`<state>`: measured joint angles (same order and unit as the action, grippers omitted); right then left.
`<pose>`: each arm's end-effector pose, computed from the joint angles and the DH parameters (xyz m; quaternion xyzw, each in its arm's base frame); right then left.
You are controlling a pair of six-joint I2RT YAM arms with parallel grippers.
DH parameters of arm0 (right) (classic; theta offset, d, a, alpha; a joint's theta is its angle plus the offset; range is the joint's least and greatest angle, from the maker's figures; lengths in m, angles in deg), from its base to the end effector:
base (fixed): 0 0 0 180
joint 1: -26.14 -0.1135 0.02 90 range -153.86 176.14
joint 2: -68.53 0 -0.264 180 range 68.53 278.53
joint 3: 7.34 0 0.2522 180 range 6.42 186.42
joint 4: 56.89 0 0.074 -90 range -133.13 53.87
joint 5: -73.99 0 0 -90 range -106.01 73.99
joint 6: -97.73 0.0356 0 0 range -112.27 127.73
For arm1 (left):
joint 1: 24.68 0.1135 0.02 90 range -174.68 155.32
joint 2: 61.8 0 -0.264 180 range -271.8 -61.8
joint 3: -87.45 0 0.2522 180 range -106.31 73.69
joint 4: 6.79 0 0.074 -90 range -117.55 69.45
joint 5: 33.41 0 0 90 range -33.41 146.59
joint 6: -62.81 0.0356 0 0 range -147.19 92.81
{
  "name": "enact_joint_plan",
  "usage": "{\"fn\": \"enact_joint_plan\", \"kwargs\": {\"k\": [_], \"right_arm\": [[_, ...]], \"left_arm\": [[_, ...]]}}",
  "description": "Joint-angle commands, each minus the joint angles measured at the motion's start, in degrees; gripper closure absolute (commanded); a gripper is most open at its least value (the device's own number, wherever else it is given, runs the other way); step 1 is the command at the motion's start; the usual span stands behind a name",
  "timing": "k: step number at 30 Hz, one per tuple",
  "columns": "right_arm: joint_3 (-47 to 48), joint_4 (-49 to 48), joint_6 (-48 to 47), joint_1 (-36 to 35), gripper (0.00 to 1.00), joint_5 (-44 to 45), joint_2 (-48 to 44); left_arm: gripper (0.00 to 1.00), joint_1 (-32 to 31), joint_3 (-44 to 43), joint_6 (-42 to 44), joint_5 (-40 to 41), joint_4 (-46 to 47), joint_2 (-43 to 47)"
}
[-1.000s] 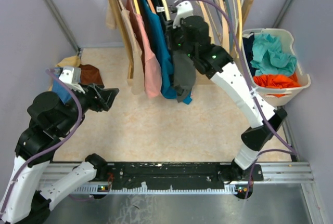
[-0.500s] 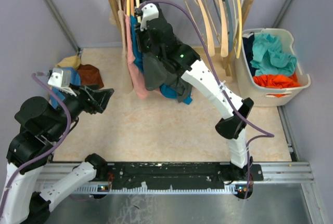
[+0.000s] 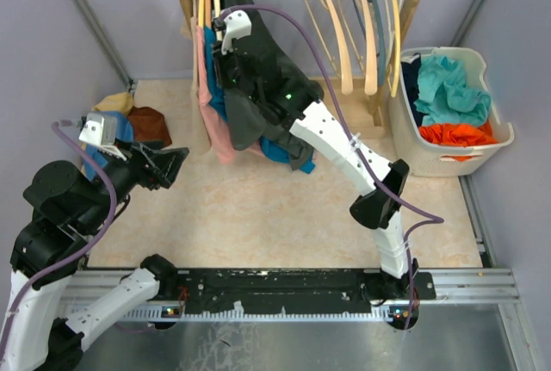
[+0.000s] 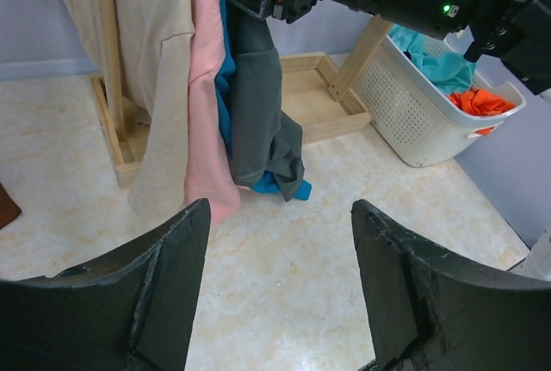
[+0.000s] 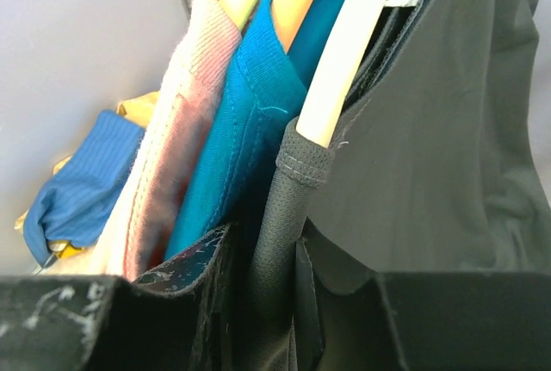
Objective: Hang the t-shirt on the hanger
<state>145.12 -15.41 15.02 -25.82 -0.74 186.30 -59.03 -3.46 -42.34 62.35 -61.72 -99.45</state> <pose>0.2896 0.3549 0.4778 -0.2000 0.7190 0.2390 0.6212 0.0608 -0.0372 0.4737 0.0850 0.7122 -0.2586 0.6470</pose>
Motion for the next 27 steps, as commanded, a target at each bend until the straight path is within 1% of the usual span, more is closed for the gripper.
{"fn": "enact_joint_plan", "kwargs": {"k": [1,2,5,8,12,22,27], "right_arm": [[-4.43,-5.69,-0.23,-2.26,0.73,-5.79,-3.14],[-5.08,-6.02,-0.21,-2.26,0.72,-5.45,-3.57],[-6.49,-5.81,-0.45,-2.29,0.57,-4.09,-5.06],[-8.19,-5.40,-1.05,-2.26,0.45,-1.56,-6.92],[-10.96,-5.58,-1.86,-2.18,0.40,0.67,-9.77],[-15.86,-4.97,-2.25,-2.14,0.21,1.70,-15.92],[-18.99,-4.48,-2.08,-2.21,0.14,2.67,-19.72]], "left_arm": [[0.28,-0.02,-1.24,0.08,-1.31,1.55,0.00],[0.28,-0.03,-1.18,0.05,-1.28,1.62,-0.05],[0.28,-0.10,-1.08,-0.08,-1.29,1.70,-0.14],[0.28,-0.06,-0.92,-0.13,-1.19,1.63,-0.14],[0.28,-0.07,-0.73,-0.16,-0.86,1.78,-0.19],[0.28,-0.03,-1.32,-0.09,-0.60,1.27,-0.74],[0.28,-0.02,-0.88,-0.28,-0.49,1.62,-1.18]]}}
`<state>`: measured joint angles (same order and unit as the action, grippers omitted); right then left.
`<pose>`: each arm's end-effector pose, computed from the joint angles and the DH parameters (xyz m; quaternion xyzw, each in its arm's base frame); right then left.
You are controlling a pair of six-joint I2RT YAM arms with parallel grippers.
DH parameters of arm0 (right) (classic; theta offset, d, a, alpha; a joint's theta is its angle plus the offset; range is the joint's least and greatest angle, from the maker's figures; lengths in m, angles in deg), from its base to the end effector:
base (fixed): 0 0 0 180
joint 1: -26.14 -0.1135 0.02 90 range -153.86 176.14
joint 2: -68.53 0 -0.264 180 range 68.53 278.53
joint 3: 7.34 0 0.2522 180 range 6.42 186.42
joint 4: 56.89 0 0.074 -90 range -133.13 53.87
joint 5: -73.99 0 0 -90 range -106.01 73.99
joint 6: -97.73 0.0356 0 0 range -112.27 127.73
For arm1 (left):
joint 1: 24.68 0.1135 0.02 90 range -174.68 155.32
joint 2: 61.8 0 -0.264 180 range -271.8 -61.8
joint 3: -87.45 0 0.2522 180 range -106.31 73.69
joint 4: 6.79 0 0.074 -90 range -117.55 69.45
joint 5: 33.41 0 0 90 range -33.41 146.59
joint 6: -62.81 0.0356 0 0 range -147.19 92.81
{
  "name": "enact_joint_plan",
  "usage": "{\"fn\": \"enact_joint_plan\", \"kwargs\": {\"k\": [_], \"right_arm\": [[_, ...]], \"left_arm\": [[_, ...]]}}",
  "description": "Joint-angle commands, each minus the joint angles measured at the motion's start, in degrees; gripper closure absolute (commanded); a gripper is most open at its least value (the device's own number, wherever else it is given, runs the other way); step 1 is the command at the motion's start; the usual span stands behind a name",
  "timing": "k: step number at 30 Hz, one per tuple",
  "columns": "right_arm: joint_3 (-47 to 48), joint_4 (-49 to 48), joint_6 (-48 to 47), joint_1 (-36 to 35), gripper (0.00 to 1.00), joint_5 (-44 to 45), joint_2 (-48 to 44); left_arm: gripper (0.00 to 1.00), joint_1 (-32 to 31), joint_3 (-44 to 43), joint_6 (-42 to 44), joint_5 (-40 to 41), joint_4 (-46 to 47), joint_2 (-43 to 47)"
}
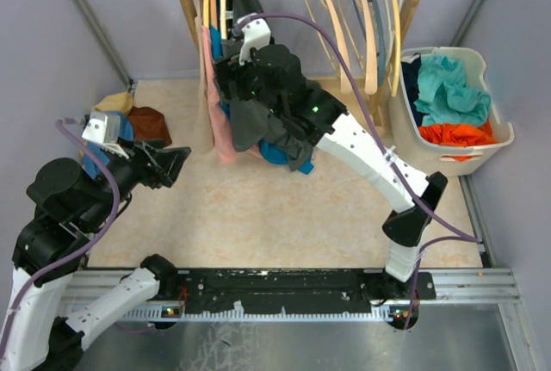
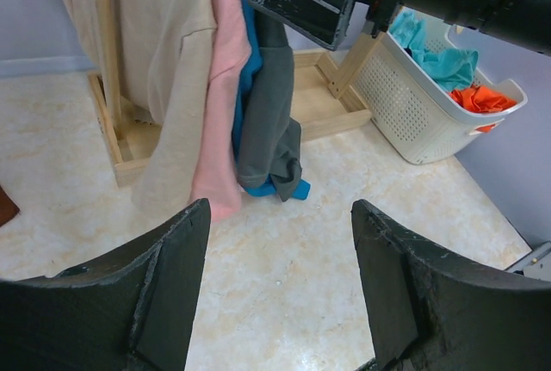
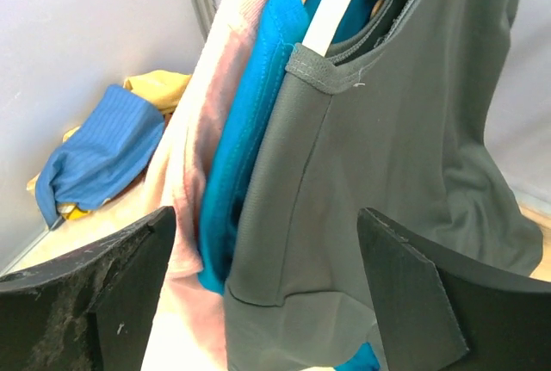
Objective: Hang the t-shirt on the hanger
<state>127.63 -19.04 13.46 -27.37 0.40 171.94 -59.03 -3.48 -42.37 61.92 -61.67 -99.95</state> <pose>0.2481 0.3185 0.4905 -0.2115 0.7126 0.2340 0.6267 0.0632 -0.0392 0.4734 0.0879 0.7145 -0.2600 0.6435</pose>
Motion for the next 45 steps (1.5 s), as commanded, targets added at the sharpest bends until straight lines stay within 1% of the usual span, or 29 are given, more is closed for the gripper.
{"fn": "enact_joint_plan", "kwargs": {"k": [1,3,6,10,20,21,22,23,24,27,34,38,45], "right_arm": [[-2.49,-0.56,-0.33,-0.63,0.12,1.66,-6.04],[-5.06,0.02,0.39,-0.70,0.07,2.30,-9.20],[-10.83,-0.12,1.32,-0.67,0.01,3.09,-15.07],[-21.27,-0.95,3.11,-0.64,0.01,3.23,-23.16],[-41.94,1.52,9.22,-0.63,0.01,3.67,-41.71],[-44.00,1.94,9.88,-0.68,0.01,3.66,-43.34],[-45.86,2.40,10.75,-0.64,0.01,3.76,-44.82],[-47.68,2.70,11.39,-0.63,0.01,3.72,-46.20],[-49.67,2.97,11.87,-0.67,0.01,3.43,-47.58],[-55.64,3.71,13.50,-0.66,0.01,3.34,-51.09],[-65.52,5.29,16.98,-0.56,0.01,3.69,-58.15],[-68.82,5.96,18.87,-0.63,0.01,6.64,-62.63],[-71.38,10.30,20.54,-0.68,0.01,16.04,-67.64]], "left_arm": [[0.28,-0.06,-0.47,-0.41,-0.16,1.78,-0.82],[0.28,-0.02,0.45,-0.73,-0.39,2.57,-1.16],[0.28,-0.02,2.29,-1.21,-0.07,3.89,-1.14],[0.28,-0.02,4.71,-1.84,0.86,5.57,-1.20],[0.25,-0.02,11.75,-3.06,2.12,10.02,-0.17],[0.22,-0.02,12.34,-3.09,2.11,10.61,0.03],[0.08,-0.02,13.16,-3.06,1.87,11.15,0.36],[0.01,-0.02,13.89,-3.09,1.58,11.57,0.55],[0.00,-0.02,14.68,-3.30,1.49,12.00,0.76],[0.00,-0.02,17.90,-4.07,0.82,13.19,1.79],[0.00,-0.02,26.66,-6.73,0.66,16.89,6.10],[0.00,-0.02,30.82,-8.41,-1.28,18.56,6.42],[0.00,-0.02,36.33,-10.25,-4.58,22.42,7.30]]}}
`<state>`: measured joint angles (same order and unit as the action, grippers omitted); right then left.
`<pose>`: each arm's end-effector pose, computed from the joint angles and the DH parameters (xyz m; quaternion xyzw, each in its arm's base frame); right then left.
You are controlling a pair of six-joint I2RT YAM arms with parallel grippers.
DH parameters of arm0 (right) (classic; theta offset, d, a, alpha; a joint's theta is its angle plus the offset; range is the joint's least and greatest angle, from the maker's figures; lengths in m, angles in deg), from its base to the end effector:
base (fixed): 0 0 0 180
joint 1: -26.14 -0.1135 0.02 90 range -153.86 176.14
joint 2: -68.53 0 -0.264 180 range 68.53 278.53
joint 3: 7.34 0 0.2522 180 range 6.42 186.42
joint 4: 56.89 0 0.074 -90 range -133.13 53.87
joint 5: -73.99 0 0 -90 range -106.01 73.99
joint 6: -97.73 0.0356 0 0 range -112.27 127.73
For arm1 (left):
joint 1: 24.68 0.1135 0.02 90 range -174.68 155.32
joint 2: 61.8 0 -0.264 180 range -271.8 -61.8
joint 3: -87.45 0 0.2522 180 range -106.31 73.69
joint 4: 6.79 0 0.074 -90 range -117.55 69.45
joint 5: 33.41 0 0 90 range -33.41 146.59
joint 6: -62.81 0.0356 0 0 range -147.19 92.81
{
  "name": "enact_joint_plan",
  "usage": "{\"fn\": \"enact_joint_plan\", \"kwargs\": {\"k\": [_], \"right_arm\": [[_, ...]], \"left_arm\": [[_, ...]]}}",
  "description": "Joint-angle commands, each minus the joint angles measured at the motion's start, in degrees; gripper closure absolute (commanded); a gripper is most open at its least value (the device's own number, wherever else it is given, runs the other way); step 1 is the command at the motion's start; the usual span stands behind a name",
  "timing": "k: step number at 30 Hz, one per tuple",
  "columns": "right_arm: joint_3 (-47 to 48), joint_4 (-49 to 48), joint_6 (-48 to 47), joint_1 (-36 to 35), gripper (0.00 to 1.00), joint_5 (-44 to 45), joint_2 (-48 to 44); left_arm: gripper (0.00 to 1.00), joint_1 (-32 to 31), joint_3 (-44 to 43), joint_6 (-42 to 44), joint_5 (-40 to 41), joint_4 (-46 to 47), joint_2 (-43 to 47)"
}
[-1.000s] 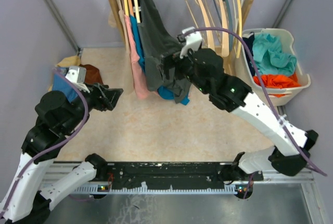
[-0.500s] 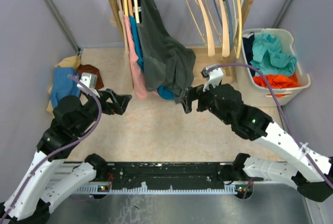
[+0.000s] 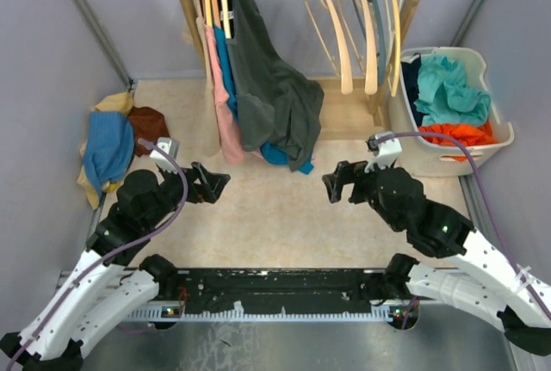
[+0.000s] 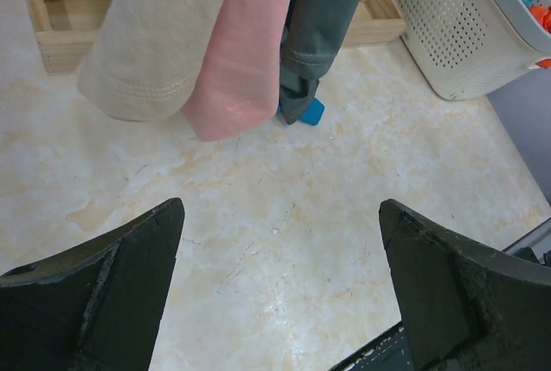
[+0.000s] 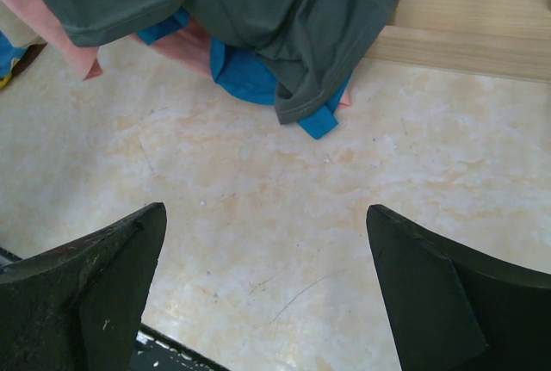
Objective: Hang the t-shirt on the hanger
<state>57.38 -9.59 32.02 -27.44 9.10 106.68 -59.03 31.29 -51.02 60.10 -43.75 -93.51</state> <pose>0.0937 0.1015 0.3518 -0.0835 0.8083 0.2095 0.5439 0.1101 -0.0726 0.3329 0.0524 0.7780 -0.2833 0.5583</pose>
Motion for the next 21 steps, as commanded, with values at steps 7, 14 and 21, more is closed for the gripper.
{"fn": "enact_joint_plan", "kwargs": {"k": [7,14,21], "right_arm": [[-1.87,3.70,3.80,-0.55,0.01,9.67,-4.67],[-1.59,3.21,4.36,-0.56,0.01,11.13,-6.42],[-0.45,5.32,5.57,-0.56,0.01,12.09,-5.66]], "left_arm": [[0.00,-0.02,3.46,-1.06,-3.66,5.09,1.96],[0.00,-0.02,1.76,-0.11,-1.80,2.67,3.46],[0.00,-0.02,-0.75,0.28,-0.50,0.35,2.66]]}}
